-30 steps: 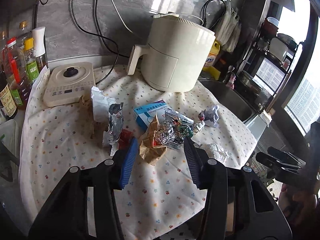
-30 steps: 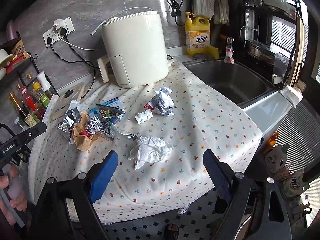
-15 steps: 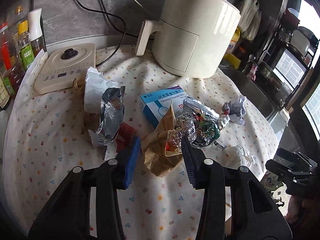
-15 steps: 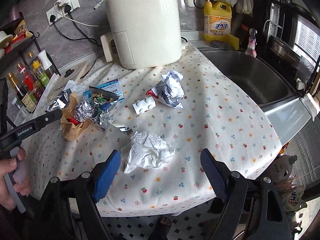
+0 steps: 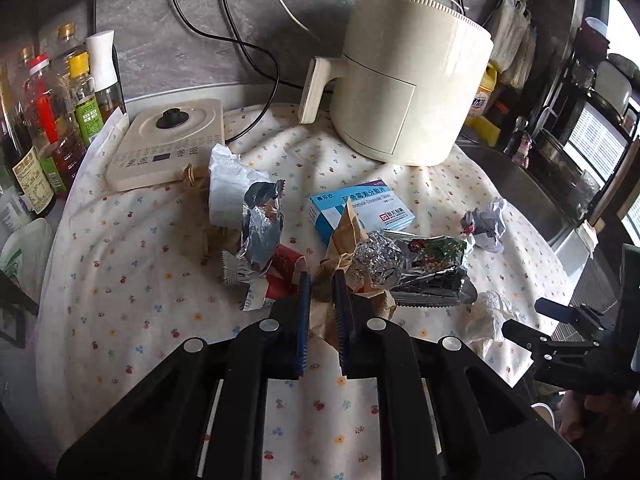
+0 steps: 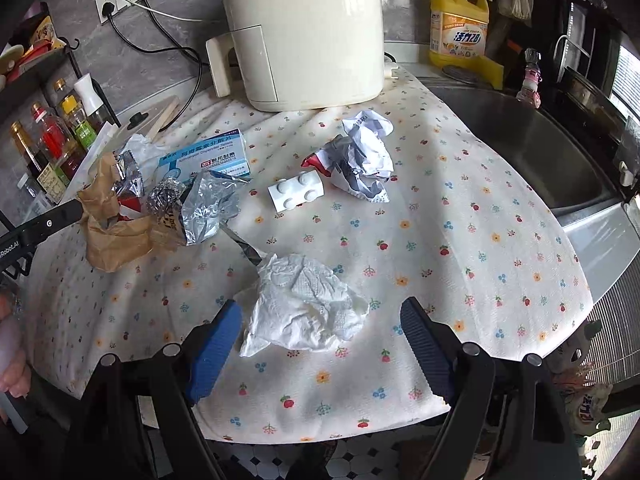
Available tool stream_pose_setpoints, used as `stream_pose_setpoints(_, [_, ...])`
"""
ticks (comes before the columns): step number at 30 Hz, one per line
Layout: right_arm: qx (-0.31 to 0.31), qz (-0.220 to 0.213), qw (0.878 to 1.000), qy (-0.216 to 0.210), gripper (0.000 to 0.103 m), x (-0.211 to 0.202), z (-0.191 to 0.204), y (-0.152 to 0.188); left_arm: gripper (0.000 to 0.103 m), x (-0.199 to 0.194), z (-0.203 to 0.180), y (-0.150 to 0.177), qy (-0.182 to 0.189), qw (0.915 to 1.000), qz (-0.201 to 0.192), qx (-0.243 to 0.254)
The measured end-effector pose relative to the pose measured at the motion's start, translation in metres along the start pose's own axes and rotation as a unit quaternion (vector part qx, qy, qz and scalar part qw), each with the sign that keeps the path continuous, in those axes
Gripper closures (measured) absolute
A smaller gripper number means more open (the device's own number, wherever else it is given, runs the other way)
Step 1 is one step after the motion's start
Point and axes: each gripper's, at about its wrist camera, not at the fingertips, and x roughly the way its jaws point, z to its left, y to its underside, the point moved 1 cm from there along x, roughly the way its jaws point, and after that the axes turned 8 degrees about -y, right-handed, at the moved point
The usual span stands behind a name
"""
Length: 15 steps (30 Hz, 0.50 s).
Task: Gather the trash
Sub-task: 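Grasp the crumpled white tissue with the right gripper while the left gripper grasps the brown paper bag, then carry tissue and paper bag to the white bucket and release both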
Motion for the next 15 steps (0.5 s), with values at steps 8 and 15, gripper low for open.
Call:
stream_pose_setpoints(8, [-0.028, 0.018, 0.999, 0.008, 0.055, 0.023, 0.007, 0.002, 0.091, -0.024, 0.018, 0.005, -0.019, 0.9996, -0.014, -0.016])
stream_pose_setpoints(15, [-0.014, 0.001, 1.0, -0.021, 0.088, 0.012, 0.004, -0.004, 0.091, -0.046, 0.029, 0.005, -0.031, 0.9987, -0.031, -0.024])
